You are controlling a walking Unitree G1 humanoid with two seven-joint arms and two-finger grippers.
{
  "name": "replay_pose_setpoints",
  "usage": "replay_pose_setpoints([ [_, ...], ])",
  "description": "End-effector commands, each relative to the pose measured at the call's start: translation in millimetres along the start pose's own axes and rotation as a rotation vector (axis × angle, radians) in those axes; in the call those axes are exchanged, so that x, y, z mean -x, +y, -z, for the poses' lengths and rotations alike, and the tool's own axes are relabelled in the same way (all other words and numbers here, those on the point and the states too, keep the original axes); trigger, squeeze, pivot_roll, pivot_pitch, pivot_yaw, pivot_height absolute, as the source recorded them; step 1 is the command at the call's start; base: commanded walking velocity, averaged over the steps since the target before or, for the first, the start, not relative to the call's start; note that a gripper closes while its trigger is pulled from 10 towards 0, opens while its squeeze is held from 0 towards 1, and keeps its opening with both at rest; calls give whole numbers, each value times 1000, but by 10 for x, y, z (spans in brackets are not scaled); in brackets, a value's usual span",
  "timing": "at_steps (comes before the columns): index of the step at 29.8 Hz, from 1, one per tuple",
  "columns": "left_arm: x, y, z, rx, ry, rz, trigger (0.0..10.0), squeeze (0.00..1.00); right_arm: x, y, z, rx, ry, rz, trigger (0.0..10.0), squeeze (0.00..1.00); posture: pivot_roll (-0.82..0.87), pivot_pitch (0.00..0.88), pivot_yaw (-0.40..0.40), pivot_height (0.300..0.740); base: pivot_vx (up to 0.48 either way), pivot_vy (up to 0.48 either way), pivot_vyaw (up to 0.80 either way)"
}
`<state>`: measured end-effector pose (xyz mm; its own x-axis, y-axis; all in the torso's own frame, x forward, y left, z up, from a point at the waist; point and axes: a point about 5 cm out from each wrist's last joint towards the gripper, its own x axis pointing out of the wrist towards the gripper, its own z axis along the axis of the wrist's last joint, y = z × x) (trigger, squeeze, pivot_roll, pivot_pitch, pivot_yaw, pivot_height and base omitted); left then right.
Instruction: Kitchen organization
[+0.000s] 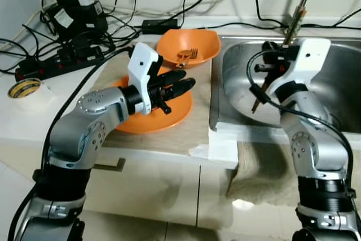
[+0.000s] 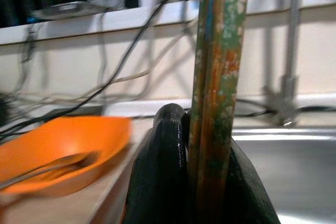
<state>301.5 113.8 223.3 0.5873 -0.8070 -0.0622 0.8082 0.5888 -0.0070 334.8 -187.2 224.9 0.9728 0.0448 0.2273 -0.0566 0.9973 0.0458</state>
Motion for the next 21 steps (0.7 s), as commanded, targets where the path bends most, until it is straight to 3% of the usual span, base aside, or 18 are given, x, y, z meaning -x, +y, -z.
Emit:
replay_pose_setpoints([
  [1,30,7,-45,-13,-2,6,10000,0,-54,-146,-26,23,-20,47,10000,0,13,0,82,736,0,0,0],
  [8,25,3,-49,-13,-2,5,10000,0,-132,-447,-14,61,-13,147,10000,0,17,0,81,736,0,0,0],
  [13,25,2,-47,-12,1,3,10000,0,-132,-760,189,250,119,196,10000,0,17,0,82,736,0,0,0],
  [21,21,5,-48,-13,3,3,10000,0,-140,-785,396,441,224,130,10000,0,16,0,85,736,0,0,0],
])
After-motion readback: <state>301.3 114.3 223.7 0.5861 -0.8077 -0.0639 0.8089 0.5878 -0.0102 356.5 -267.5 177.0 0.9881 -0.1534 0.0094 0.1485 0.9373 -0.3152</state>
